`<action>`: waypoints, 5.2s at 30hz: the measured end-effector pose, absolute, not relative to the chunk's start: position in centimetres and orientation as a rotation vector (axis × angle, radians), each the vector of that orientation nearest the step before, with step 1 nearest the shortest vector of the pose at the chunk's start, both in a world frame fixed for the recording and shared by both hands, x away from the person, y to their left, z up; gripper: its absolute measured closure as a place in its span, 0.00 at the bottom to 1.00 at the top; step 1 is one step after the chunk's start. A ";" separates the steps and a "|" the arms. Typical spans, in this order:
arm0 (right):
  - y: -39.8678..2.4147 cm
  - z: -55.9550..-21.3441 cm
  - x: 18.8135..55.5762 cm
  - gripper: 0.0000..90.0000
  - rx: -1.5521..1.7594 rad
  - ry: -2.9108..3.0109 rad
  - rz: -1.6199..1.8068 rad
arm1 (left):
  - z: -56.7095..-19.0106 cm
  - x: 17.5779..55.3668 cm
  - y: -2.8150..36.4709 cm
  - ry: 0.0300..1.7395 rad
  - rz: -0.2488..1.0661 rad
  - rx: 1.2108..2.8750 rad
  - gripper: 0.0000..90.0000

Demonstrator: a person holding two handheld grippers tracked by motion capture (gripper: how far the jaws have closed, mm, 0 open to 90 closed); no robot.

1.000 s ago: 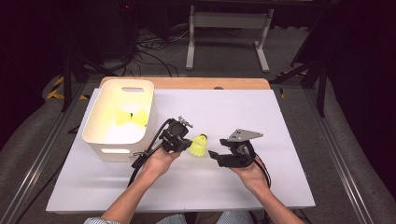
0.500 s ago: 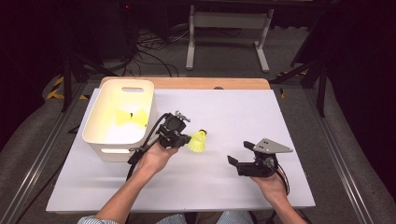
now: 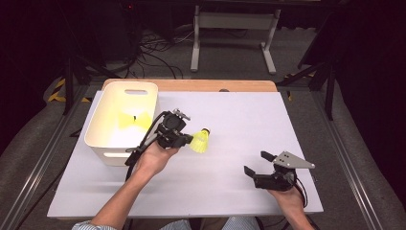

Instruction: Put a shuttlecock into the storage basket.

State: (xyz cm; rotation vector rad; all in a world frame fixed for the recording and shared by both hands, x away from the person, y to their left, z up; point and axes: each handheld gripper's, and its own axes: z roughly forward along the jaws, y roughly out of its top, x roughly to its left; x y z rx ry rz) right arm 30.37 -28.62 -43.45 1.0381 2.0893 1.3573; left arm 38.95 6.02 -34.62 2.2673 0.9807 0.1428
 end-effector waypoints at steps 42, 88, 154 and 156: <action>-30.7 -45.4 29.7 0.14 1.118 2.036 1.358 | -28.7 40.0 12.0 1.040 0.160 2.157 1.00; -30.7 -45.6 30.0 0.13 1.140 2.050 1.348 | -27.8 40.8 19.5 1.220 0.287 2.053 1.00; -30.2 -45.6 30.1 0.13 1.121 2.066 1.348 | -35.1 47.5 19.8 1.520 0.250 2.087 1.00; -30.2 -45.6 30.1 0.13 1.121 2.066 1.350 | -35.1 47.5 19.7 1.517 0.249 2.093 1.00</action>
